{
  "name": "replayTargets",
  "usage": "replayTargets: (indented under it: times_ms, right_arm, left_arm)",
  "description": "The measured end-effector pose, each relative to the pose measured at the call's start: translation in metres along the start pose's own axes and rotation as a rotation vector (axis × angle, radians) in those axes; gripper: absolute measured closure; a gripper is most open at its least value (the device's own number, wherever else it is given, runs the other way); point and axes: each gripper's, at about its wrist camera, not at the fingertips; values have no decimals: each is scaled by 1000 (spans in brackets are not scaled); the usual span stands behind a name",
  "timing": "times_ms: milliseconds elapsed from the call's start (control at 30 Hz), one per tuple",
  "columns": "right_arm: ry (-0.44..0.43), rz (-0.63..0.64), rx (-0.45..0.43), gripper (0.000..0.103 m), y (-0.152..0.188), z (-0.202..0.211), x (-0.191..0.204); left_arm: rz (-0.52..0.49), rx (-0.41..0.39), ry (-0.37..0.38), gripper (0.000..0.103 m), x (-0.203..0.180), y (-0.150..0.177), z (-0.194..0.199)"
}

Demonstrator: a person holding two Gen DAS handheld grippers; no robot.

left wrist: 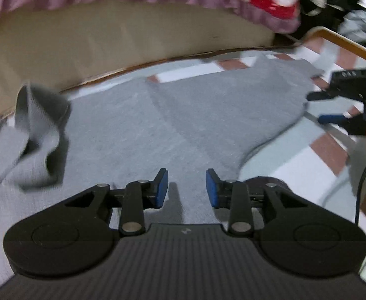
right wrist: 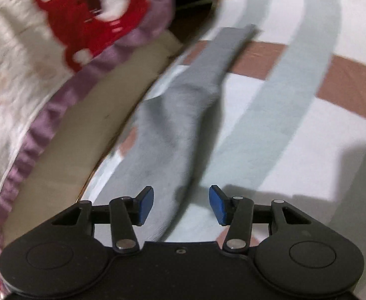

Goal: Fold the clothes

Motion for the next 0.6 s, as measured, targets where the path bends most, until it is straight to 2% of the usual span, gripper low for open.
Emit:
replayTargets:
  times_ms: [33, 67, 133, 233, 400, 467, 533, 600]
  right_arm:
    - [0, -21, -9, 46, -1, -4, -2]
    - [-10, -32, -24, 42, -2, -6, -1]
    - [-11, -47, -54, 39, -4, -11, 3]
    - [8, -60, -124, 39, -7, -20, 10]
    - [57, 84, -139, 39, -10, -34, 32]
    - [22, 62, -117, 39, -16, -31, 25]
    - [-46, -11, -119, 39, -19, -31, 15]
    - [-92, -71, -124, 40, -17, -33, 11]
  left_arm:
    - [54, 12, 17, 71, 5, 3, -2]
    - [69, 16, 29, 71, 9, 5, -2]
    - [98, 23, 52, 71, 16, 9, -3]
    - [85, 32, 48, 72, 25, 12, -2]
    - [169, 21, 115, 72, 49, 26, -4]
    - [234, -10, 145, 70, 55, 30, -6]
    - [304, -48, 149, 70, 56, 33, -10]
    - [293, -64, 133, 72, 52, 32, -11]
Point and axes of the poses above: each gripper's, at about its wrist camera, not at the fingertips, and z roughly against the way its jaws point, x to its left, y to its underside, and after that the axes turned 9 degrees about -z, right-handed
